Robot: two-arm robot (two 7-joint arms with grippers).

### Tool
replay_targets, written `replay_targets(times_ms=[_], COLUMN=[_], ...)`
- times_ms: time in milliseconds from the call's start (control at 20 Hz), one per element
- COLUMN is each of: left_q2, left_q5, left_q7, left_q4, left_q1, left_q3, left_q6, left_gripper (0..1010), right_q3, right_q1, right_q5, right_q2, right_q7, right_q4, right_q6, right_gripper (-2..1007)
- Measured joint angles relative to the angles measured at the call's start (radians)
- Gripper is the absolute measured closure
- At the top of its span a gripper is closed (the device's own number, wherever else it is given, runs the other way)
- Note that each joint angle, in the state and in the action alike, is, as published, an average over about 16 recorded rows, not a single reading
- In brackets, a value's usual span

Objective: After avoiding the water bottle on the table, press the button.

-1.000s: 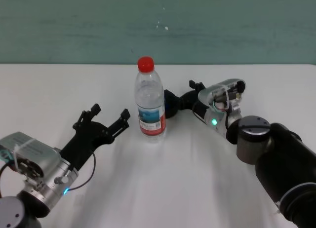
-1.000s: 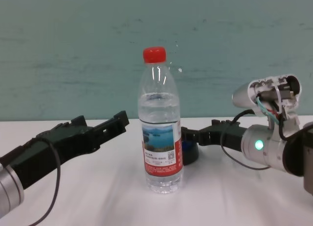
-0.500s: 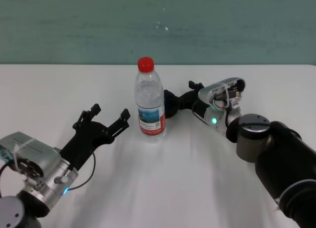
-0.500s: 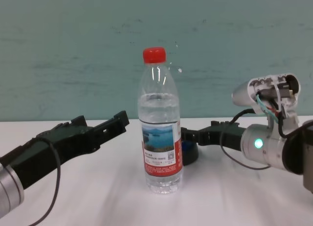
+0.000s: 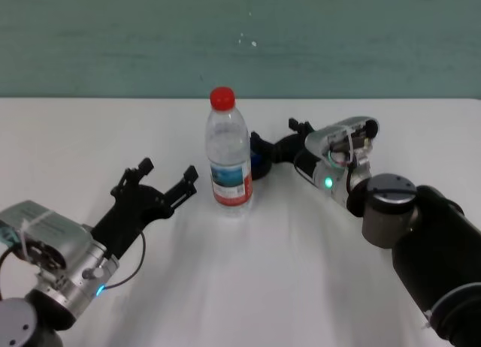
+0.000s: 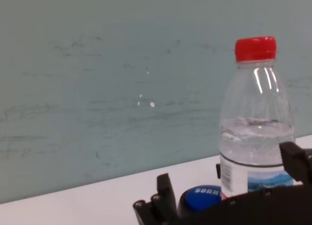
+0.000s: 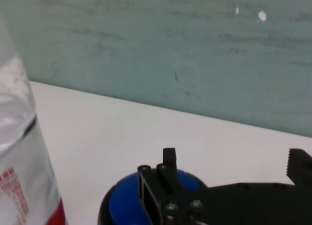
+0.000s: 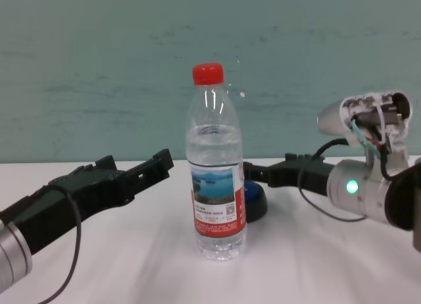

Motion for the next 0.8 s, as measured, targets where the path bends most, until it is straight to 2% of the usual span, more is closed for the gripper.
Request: replay_targets(times_ms=[550,800], left_q2=[0.000,0.000], left_q5=[0.000,0.000], left_q7=[0.000,0.000], left_q4=[0.000,0.000], left_q1=[0.000,0.000], left_q3=[0.000,0.000], left_q6=[0.000,0.000], left_gripper=[0,0], right_q3=[0.012,0.023], right_q1=[-0.099,-0.143], right_q5=[0.021,0.033], right_q2=[0.035,0.054], right_q7=[-0.030,-0.042], right_q4=[-0.198,-0.272], right_q6=[0.013,0.023], right_gripper=[1,1])
